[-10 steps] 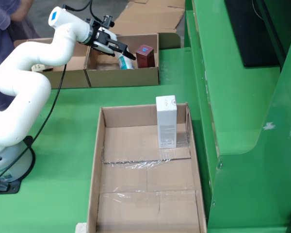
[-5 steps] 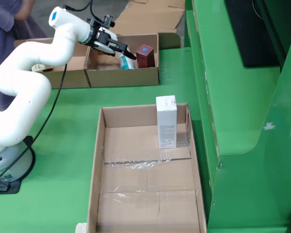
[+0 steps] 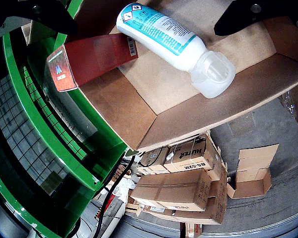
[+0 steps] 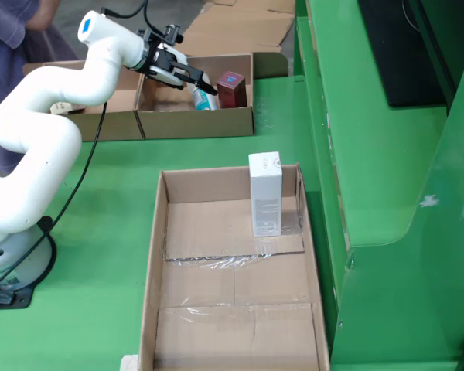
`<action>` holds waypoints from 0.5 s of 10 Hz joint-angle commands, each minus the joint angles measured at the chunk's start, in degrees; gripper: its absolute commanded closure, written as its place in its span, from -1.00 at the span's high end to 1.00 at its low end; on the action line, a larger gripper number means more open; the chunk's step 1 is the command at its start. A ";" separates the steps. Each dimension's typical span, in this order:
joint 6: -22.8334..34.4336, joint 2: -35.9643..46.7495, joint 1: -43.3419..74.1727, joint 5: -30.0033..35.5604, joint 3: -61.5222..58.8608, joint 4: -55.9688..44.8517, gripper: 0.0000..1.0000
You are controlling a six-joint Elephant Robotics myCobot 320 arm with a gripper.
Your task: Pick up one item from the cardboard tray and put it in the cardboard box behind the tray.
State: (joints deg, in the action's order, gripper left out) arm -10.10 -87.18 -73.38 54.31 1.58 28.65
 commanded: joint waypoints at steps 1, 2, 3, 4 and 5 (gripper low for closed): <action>0.38 2.34 -0.46 0.33 -1.58 0.68 1.00; 0.38 2.34 -0.46 0.33 -1.58 0.68 1.00; 0.38 2.34 -0.46 0.33 -1.58 0.68 1.00; 0.38 2.34 -0.46 0.33 -1.58 0.68 1.00; 0.98 5.12 -0.83 0.33 -1.58 0.68 1.00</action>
State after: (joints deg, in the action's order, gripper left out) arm -10.10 -87.18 -73.30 54.31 1.58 28.65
